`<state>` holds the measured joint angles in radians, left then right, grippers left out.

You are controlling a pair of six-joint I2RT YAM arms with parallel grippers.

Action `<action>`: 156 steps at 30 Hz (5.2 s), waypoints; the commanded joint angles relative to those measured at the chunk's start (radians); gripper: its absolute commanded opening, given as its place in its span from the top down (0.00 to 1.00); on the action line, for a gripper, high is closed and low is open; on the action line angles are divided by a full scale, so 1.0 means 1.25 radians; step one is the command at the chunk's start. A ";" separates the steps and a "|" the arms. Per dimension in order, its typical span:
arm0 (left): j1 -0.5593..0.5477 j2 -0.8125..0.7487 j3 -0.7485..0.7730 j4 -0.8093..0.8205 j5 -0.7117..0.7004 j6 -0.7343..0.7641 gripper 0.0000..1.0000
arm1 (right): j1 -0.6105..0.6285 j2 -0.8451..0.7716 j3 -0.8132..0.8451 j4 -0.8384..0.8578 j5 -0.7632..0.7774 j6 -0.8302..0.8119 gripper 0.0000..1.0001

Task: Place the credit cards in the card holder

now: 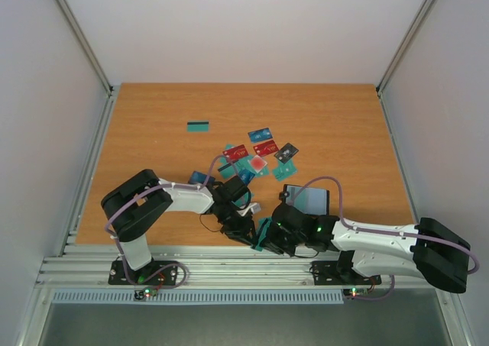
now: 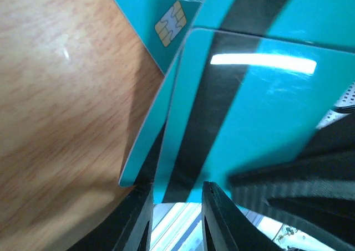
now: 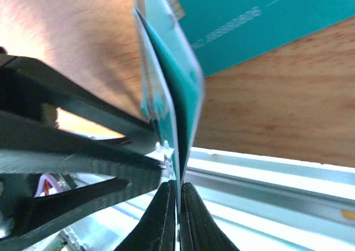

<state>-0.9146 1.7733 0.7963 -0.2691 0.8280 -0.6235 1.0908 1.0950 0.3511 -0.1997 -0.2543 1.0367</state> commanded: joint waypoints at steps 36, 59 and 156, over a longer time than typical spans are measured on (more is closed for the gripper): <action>0.368 -0.468 0.135 0.056 0.258 -0.087 0.59 | -0.395 -0.089 0.378 0.000 -0.511 -0.499 0.99; 0.372 -0.493 0.044 0.340 0.251 -0.300 0.93 | -0.396 -0.083 0.412 0.019 -0.513 -0.474 0.99; 0.223 -0.151 0.313 0.293 0.231 -0.260 1.00 | -0.789 -0.003 0.545 -0.503 -0.593 -0.806 0.64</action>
<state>-0.5980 1.5642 1.1175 0.3660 1.1774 -1.1248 0.1833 1.0775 0.9741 -0.4782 -1.2079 0.2192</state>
